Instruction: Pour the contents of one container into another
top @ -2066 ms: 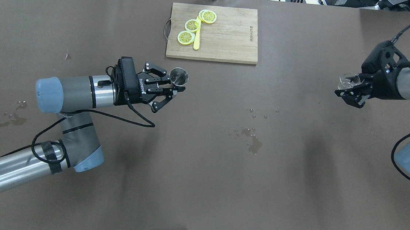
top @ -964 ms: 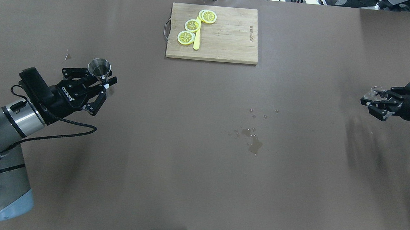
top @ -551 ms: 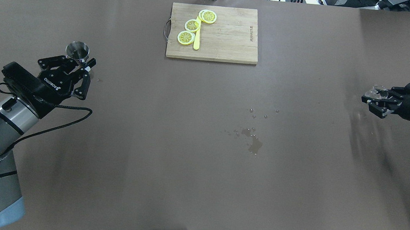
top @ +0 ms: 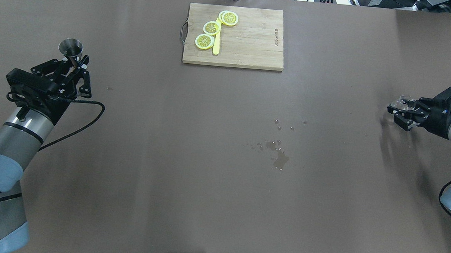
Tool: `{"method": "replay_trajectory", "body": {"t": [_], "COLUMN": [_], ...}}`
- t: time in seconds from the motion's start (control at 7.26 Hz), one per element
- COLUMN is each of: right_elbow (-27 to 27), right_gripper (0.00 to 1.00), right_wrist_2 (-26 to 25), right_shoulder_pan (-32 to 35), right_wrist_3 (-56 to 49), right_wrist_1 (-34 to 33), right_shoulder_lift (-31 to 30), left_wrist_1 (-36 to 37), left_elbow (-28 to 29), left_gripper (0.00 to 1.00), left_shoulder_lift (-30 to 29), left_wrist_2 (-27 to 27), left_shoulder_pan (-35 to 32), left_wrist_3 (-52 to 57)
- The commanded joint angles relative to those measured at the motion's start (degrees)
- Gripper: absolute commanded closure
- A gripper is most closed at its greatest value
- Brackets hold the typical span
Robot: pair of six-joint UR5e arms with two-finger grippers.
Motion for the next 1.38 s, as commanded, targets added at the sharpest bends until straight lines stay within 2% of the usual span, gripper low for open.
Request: {"method": "replay_trajectory", "body": {"t": [0.0, 0.28, 0.41, 0.55, 0.69, 0.96, 1.1, 1.24], "right_elbow": [-1.08, -1.08, -1.08, -1.52, -2.91, -2.14, -2.05, -2.05], "right_gripper": [1.00, 1.00, 1.00, 0.78, 0.01, 0.00, 0.00, 0.00], "right_wrist_2": [-0.37, -0.37, -0.28, -0.80, -3.85, -3.36, -2.66, -1.18], "right_shoulder_pan": [-0.93, -1.19, -1.28, -1.54, -2.76, -2.95, -2.78, -2.69], "right_wrist_3": [0.18, 0.09, 0.01, -0.08, -0.17, -0.08, -0.08, 0.00], "right_wrist_1": [1.17, 1.17, 1.17, 1.26, 3.70, 3.37, 3.37, 3.37], "right_shoulder_lift": [0.26, 0.52, 0.78, 0.87, 1.74, 1.66, 1.58, 1.66], "left_wrist_1": [9.13, 18.72, 20.07, 20.34, 20.43, 20.52, 20.52, 20.52], "left_elbow": [0.58, 1.97, 4.25, 6.45, 8.73, 11.81, 14.00, 14.11], "left_gripper": [1.00, 1.00, 1.00, 1.00, 1.00, 1.00, 1.00, 1.00], "left_shoulder_lift": [-0.57, -1.36, -2.32, -2.68, -2.69, -2.69, -2.77, -2.69], "left_wrist_2": [1.61, 5.39, 6.71, 8.81, 11.35, 12.07, 14.17, 14.19], "left_shoulder_pan": [-0.01, -0.01, -0.10, -0.10, -0.18, -0.19, -0.19, -0.19], "left_wrist_3": [-12.23, -23.83, -27.10, -31.57, -34.40, -39.86, -41.71, -42.25]}}
